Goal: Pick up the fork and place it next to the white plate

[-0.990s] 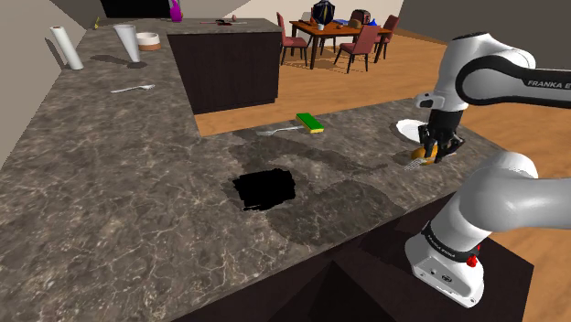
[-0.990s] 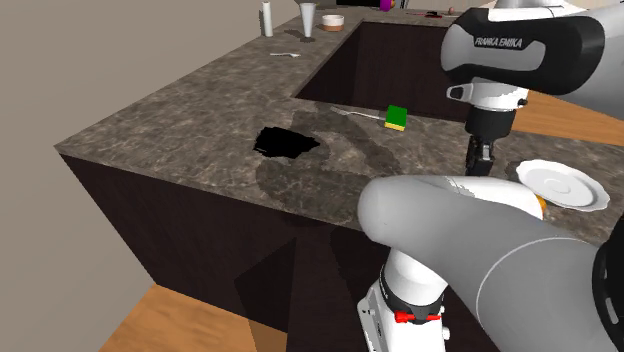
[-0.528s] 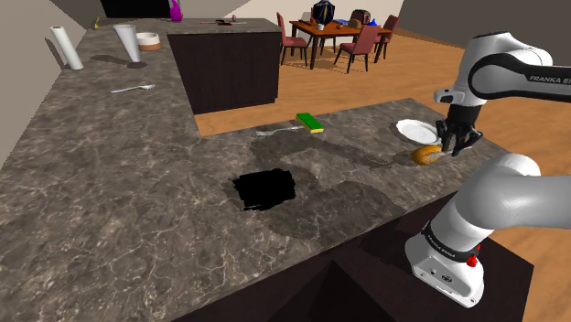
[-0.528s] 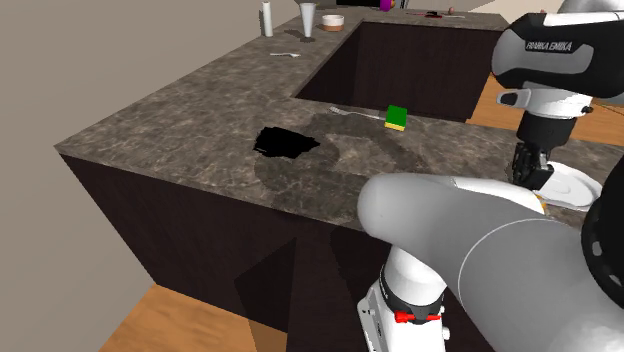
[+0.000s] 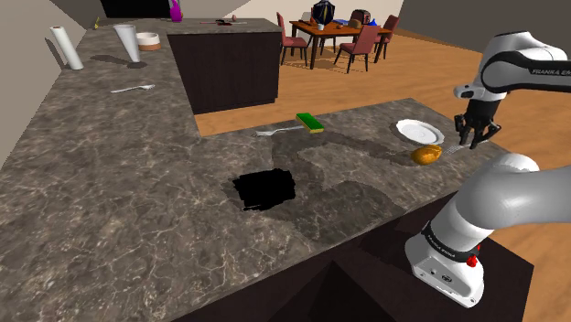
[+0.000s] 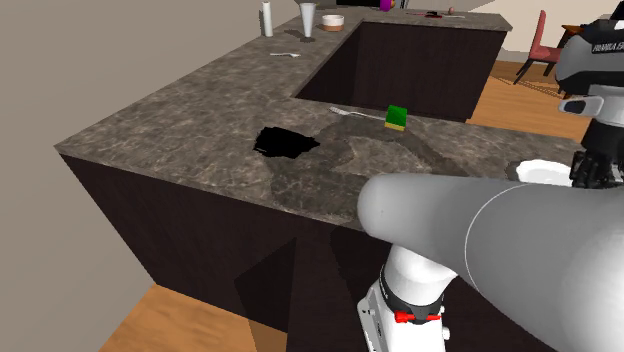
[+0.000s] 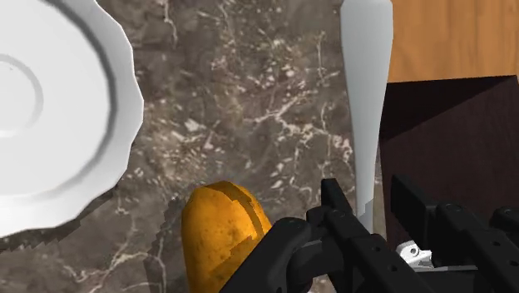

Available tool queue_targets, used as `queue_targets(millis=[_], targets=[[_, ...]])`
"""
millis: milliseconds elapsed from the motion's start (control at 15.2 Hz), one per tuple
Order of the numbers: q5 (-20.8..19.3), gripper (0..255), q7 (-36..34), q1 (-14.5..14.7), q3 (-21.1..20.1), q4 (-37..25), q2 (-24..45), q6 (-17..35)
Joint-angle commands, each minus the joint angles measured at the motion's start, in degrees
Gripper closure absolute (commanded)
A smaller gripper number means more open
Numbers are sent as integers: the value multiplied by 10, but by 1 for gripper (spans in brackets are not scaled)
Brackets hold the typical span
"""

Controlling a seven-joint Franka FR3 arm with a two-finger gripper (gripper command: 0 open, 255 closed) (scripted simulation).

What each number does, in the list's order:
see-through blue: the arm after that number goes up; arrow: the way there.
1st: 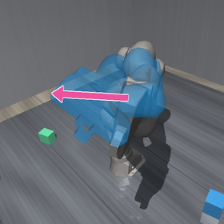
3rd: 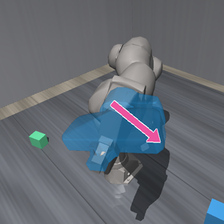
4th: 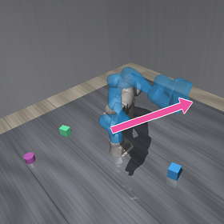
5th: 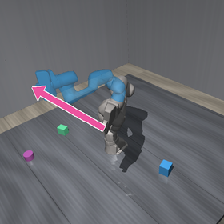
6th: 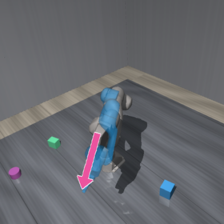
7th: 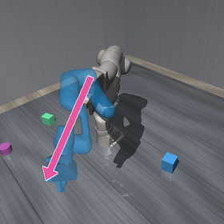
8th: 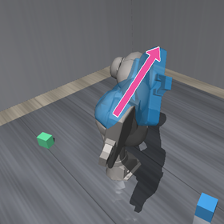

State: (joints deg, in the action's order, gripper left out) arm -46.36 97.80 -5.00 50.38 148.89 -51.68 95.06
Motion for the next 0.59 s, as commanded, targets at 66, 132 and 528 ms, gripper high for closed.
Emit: queue_targets(millis=[66,132,528], targets=[[-21,255,40,14,50,-48,31,13],[-26,255,52,22,67,-64,41,18],[-42,255,126,92,184,-172,102,47]])
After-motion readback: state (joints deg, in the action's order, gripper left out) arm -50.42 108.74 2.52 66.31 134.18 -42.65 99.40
